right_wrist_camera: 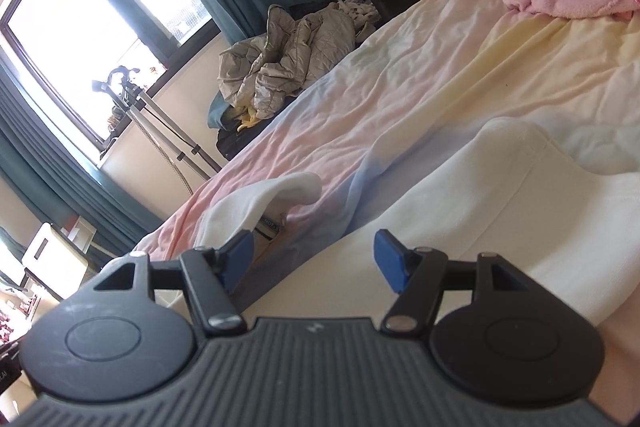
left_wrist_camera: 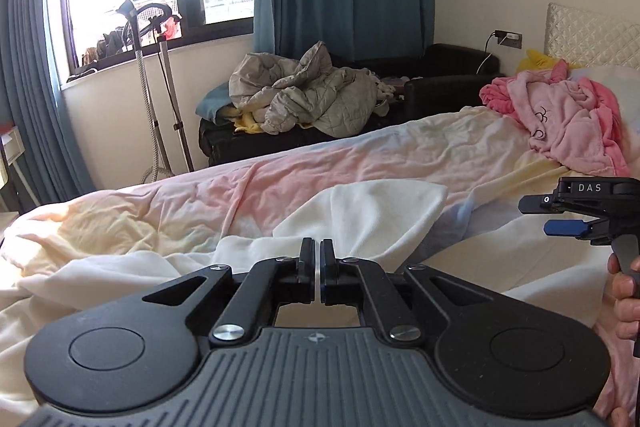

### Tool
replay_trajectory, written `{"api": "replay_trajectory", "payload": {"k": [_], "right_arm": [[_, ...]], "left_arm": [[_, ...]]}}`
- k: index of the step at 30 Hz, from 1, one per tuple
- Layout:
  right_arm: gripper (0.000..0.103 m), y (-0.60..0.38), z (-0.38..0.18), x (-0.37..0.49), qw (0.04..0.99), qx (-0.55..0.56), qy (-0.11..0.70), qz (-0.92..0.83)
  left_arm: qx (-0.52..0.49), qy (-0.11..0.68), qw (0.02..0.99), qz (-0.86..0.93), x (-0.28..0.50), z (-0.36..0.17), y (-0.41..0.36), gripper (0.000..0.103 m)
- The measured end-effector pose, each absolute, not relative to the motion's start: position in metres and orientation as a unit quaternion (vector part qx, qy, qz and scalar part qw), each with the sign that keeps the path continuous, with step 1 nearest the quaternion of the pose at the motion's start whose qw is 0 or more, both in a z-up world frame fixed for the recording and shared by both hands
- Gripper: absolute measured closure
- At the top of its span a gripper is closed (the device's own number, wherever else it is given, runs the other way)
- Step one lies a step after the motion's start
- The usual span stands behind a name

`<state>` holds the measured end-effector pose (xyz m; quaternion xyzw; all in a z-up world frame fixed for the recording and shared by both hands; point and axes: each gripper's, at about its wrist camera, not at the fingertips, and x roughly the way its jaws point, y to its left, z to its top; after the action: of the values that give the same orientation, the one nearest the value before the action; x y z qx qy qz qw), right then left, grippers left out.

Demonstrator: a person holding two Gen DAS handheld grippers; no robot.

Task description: Fold clothes

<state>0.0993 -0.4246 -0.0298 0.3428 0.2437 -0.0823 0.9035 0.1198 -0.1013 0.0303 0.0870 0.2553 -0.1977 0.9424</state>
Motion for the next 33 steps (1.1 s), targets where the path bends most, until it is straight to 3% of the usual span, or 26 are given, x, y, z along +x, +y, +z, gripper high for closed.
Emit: {"api": "replay_trajectory", "payload": {"k": [3,7,10,24,30,33], "right_arm": [[0.036,-0.409,-0.032,0.103,0.908,0.325,0.255,-0.069],[0.036,-0.392,-0.035,0.107,0.915,0.300,0.266,-0.057],[0.036,-0.381,-0.039,0.109,0.919,0.279,0.274,-0.056],[0.036,-0.331,-0.055,0.133,0.944,0.143,0.282,-0.091],[0.036,-0.315,-0.061,0.142,0.951,0.170,0.239,-0.096],[0.036,-0.329,-0.064,0.156,0.935,0.276,0.208,-0.076]], "left_arm": [[0.075,0.276,0.943,-0.168,0.108,0.006,-0.081,0.092],[0.044,0.283,0.950,-0.124,0.096,-0.019,-0.059,0.046],[0.003,0.280,0.956,-0.092,0.096,-0.031,-0.040,0.036],[-0.011,0.291,0.953,-0.082,0.103,-0.063,-0.015,0.027],[-0.057,0.308,0.946,-0.082,0.108,-0.071,0.000,0.027],[-0.072,0.305,0.946,-0.081,0.107,-0.070,0.003,0.026]]}}
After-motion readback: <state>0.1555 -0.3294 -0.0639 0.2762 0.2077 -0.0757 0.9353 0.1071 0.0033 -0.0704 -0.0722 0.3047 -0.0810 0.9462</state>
